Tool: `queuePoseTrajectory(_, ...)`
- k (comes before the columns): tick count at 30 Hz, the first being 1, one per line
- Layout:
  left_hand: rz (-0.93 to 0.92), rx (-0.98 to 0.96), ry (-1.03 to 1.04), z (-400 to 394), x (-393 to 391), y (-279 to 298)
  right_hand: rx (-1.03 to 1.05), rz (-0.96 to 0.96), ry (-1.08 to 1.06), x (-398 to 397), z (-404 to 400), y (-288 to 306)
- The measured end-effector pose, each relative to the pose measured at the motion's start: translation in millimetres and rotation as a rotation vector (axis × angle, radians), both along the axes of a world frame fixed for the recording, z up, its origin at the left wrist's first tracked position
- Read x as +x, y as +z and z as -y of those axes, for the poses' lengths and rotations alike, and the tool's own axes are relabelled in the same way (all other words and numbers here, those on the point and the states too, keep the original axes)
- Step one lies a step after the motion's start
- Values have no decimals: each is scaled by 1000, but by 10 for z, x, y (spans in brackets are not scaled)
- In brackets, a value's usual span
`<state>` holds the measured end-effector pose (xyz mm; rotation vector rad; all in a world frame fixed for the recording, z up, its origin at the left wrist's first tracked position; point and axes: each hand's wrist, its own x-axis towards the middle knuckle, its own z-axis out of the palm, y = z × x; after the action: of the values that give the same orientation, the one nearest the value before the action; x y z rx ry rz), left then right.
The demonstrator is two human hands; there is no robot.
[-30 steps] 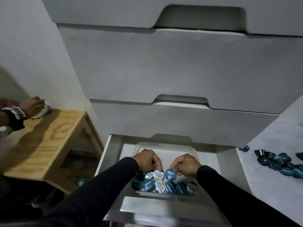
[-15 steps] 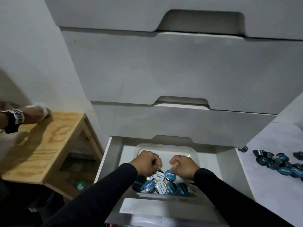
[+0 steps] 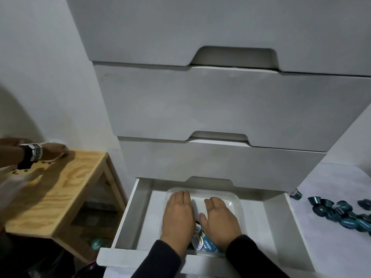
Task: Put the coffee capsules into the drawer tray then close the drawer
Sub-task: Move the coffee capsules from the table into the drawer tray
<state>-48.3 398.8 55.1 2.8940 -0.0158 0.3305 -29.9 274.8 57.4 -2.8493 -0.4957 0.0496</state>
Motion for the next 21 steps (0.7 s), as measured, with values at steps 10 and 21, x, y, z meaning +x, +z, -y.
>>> queuePoseTrajectory(10,118,-30,-18,570,-87,264,58,200,-193,-104,518,145)
queuePoseTrajectory(21,111,-270,-219,2314,120,278,183,334,-316,23,2326,54)
